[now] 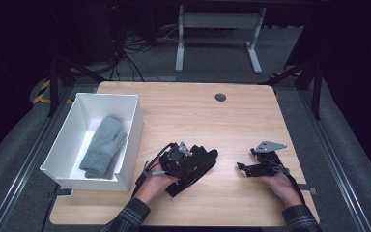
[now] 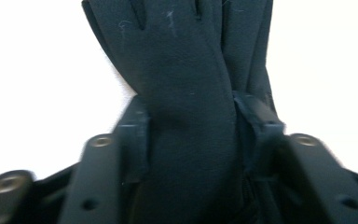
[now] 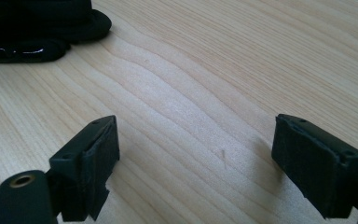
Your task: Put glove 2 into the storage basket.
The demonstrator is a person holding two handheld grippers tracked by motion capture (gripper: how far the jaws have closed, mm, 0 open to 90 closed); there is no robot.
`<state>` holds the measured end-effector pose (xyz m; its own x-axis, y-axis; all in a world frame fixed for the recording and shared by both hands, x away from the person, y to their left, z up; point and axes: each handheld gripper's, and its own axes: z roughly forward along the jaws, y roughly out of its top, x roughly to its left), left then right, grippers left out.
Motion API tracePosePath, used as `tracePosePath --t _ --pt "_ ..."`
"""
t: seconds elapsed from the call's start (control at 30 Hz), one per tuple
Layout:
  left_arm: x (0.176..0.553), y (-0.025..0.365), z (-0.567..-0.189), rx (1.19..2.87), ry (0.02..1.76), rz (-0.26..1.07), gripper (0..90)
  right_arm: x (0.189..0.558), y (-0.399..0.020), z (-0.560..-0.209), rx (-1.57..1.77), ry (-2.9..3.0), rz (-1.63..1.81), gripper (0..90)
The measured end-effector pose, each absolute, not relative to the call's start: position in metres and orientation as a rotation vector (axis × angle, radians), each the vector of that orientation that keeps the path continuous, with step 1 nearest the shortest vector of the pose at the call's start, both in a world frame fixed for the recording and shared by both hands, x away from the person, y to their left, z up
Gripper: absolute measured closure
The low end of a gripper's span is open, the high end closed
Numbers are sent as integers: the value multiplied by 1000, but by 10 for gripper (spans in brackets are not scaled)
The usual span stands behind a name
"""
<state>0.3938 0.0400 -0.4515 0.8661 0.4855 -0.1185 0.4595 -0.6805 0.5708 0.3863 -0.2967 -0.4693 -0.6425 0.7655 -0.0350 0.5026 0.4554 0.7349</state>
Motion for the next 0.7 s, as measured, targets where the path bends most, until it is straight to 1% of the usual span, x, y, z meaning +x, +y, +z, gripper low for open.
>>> tracePosePath --t 0.03,0.13,0.2,0.4,0.53,0.7 --pt "393 40 -451 2430 688 43 561 386 -297 -469 1073 2348 1007 153" --pt "393 38 -449 2440 677 40 638 386 -297 -469 1074 2348 1006 153" --pt "392 37 -448 2455 668 46 652 386 -297 -469 1074 2348 1006 153" --pt "391 37 -443 2446 680 -1 667 386 -297 -469 1075 2348 1007 153" --pt "387 36 -433 2416 680 -24 671 386 -297 -469 1075 2346 1006 153" --pt "384 39 -416 2391 695 -6 672 386 -297 -469 1076 2346 1004 153"
